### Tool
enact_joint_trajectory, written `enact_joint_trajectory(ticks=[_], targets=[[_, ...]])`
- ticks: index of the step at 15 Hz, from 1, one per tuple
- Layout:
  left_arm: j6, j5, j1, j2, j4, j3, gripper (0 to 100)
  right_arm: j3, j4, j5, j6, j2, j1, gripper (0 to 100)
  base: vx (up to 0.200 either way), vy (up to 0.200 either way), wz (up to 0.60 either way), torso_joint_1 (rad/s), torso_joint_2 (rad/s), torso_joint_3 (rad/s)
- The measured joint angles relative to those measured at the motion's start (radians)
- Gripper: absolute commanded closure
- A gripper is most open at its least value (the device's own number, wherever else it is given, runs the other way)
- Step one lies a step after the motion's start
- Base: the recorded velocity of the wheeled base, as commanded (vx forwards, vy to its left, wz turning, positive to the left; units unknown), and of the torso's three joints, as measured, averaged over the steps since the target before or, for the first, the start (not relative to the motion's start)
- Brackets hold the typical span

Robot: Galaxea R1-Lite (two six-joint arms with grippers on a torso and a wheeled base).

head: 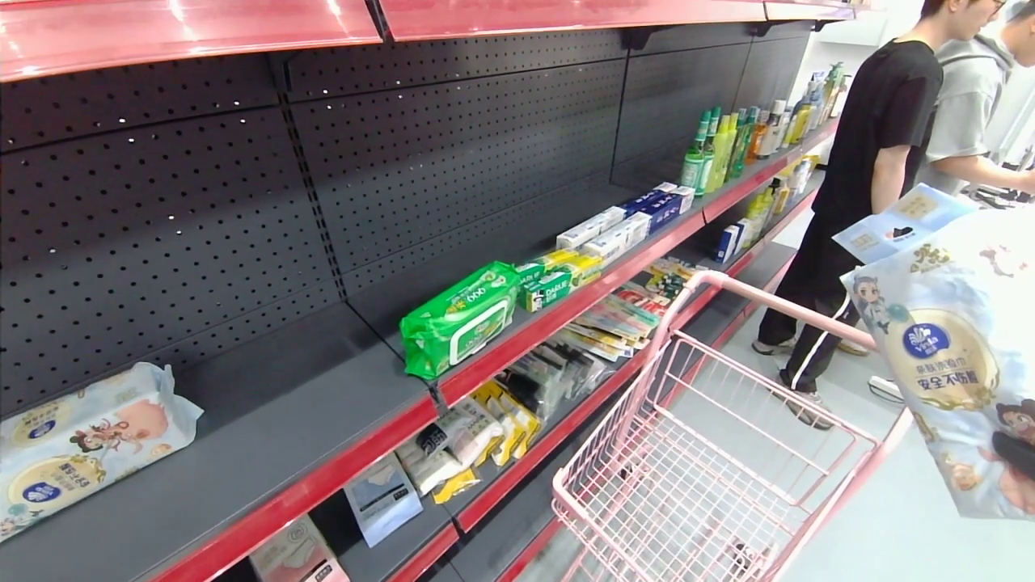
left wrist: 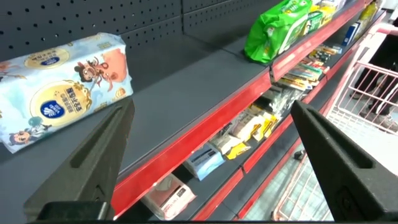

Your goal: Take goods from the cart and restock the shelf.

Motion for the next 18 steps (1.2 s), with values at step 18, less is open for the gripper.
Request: enact_joint_trajectory(ticks=[18], targets=[[0.0,0.0,0.0,0.0,0.0,0.0,0,0.022,-0.001,-0.007,-0.022,-0.02,-0.01,100,0.0,0.0,0.6,0.006,0.0,-0.002]])
